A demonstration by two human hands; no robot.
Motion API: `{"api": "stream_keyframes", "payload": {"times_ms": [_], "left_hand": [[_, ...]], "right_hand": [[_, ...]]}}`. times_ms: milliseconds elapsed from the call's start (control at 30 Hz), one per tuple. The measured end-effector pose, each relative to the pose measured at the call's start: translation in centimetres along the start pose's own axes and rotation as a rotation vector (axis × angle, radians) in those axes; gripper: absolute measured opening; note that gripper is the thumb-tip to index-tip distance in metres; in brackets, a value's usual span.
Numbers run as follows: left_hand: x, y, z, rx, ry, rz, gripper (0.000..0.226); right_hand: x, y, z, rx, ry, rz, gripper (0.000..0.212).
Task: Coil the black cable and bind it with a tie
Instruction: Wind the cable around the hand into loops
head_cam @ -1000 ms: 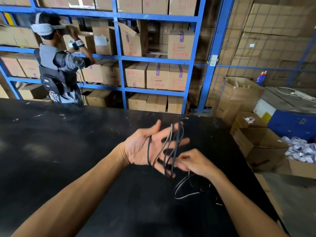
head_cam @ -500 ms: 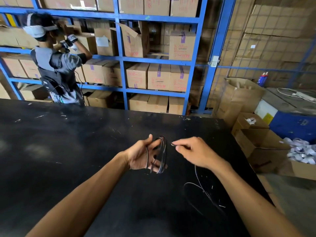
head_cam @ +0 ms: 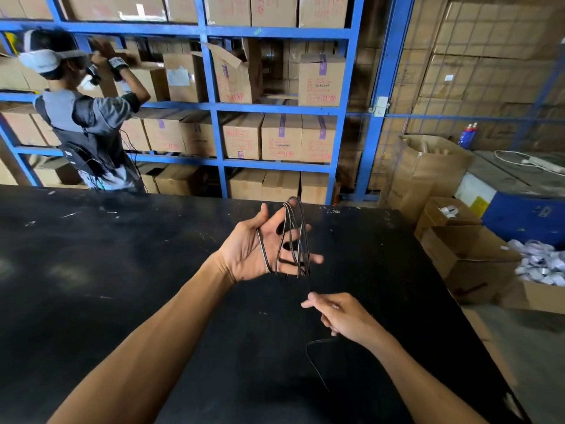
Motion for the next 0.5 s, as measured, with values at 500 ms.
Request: {"api": "stream_keyframes", "payload": {"times_ms": [500], "left_hand": [[-2.2, 5.6, 2.4, 0.255, -0.135, 0.524, 0.065]], "right_hand": [[1.1, 11.8, 8.0, -0.541, -0.129, 0.113, 0.023]]}}
Point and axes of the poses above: each hand's wrist, its own x-axis towards the middle knuckle, its own z-axis out of the back of the hand, y = z × x, the point moved 5 cm from there along x, towards the middle knuckle, and after that the axes turned 9 degrees about y, right-handed, at the moved point
